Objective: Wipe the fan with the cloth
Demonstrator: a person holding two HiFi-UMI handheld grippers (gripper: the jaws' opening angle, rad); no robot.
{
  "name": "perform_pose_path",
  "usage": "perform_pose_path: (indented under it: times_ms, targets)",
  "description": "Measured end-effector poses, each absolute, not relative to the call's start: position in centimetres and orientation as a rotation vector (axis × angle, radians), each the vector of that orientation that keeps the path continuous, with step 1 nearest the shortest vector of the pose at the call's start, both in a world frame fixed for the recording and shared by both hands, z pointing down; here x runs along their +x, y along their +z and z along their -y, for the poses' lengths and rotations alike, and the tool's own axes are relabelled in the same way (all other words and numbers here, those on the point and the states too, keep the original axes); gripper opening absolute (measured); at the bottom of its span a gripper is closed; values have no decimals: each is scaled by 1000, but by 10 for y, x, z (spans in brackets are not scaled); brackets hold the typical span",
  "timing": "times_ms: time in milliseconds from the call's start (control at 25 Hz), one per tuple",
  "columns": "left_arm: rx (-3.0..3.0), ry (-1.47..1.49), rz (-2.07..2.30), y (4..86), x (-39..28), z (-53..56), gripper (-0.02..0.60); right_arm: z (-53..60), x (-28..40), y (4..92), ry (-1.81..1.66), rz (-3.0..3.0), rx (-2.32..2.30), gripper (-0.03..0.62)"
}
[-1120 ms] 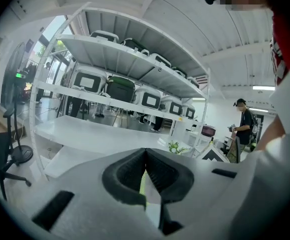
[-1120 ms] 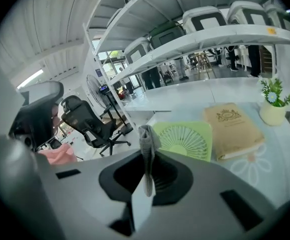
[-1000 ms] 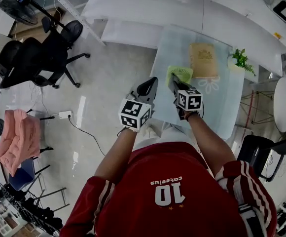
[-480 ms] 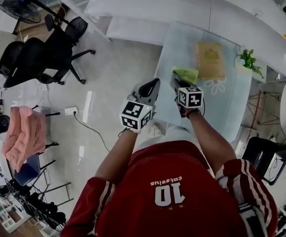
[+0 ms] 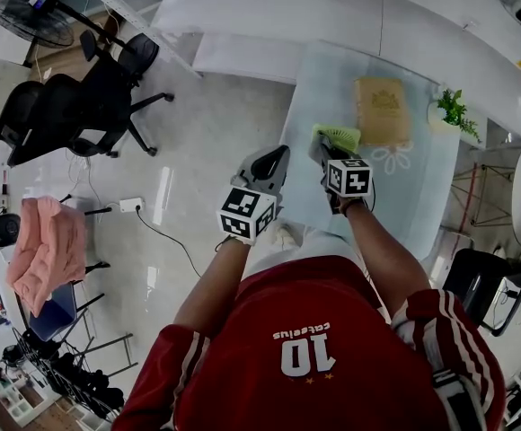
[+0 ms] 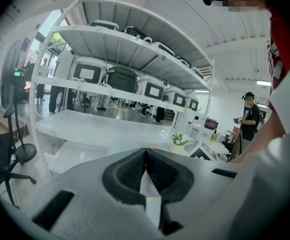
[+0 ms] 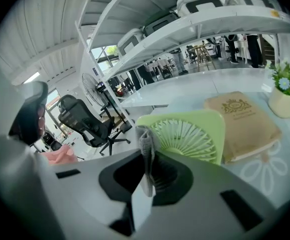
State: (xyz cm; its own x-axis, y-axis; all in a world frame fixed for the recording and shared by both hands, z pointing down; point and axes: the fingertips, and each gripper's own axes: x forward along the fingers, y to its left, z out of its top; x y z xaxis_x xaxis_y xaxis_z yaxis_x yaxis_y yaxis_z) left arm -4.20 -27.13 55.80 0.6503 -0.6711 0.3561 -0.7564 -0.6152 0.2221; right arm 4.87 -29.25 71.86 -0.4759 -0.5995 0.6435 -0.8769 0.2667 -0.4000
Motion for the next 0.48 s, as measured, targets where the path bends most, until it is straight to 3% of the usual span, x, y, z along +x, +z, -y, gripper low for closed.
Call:
perform_pose_path:
  times_ms: [480]
  targets:
    - [2531, 356, 1089, 562, -29, 271, -2, 286, 74, 724, 1043, 2139, 1391, 23]
